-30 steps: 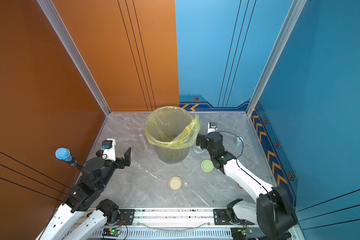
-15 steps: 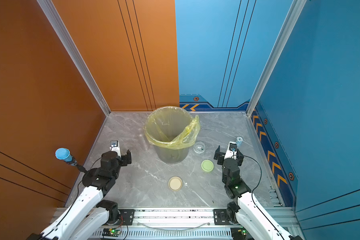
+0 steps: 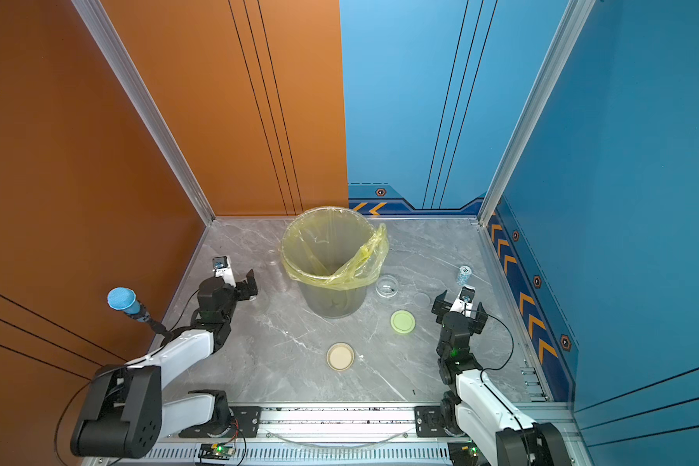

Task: Empty moldy tea leaves from jars
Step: Reset both arms

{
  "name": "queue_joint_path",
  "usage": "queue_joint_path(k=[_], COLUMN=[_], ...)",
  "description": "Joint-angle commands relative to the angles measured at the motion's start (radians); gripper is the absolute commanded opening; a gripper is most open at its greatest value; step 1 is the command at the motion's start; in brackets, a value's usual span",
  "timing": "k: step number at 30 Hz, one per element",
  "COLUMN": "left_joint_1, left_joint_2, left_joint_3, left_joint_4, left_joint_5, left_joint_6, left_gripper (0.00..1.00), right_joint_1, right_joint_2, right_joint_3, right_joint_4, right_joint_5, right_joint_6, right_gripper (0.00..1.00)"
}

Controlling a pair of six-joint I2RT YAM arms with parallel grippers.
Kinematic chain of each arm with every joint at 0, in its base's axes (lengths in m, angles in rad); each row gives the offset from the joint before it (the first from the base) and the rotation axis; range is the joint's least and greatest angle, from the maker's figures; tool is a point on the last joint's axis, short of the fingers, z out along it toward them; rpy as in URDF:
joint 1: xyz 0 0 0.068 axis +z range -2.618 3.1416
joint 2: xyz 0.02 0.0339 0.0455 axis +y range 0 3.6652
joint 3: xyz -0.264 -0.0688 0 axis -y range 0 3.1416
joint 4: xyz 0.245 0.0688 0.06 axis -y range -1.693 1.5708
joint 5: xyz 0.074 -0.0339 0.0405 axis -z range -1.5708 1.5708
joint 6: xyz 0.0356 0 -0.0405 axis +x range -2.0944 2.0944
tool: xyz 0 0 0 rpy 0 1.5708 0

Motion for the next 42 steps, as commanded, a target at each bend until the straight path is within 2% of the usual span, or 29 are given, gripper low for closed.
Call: queue_joint_path(k=[1,10,17,29,35,42], left_joint_1=[-0.022,-0.049,-0.041,0.012,0.033,0.076], left_joint_2=[0.086,0.174,0.174,0.035,-0.053,-0.022], left_joint_3=[0.002,0.035,0.011,-0.035,-0.012,0.029], left_joint_4=[-0.048,0.032,0.076,0.073,-0.009,-0.024], left_joint_5=[0.016,-0.002,-0.017,0.001,-0.017,-0.004], left_joint_6=[0.084,0.107,0.097,0.046,0.012,0.013], left_gripper=[0.98,0.98,0.98,0.98,0.98,0.98], right_joint_1=[-0.019,-0.04,-0.054,-0.06,-0.06,-0.06], right_joint_2=[0.066,0.236,0.284,0.239,0.224,0.224], right_joint_3=[0.005,0.073,0.079,0.082,0.085,0.085], right_joint_4=[0.128,0.22,0.261,0.228,0.21,0.216], right_joint_5=[-0.031,-0.102,-0.133,-0.156,-0.159,-0.172], right_joint_6=[-0.001,-0.029,-0.024,-0.022,-0.012,-0.008], right_gripper=[1.0,1.0,1.0,1.0,1.0,1.0])
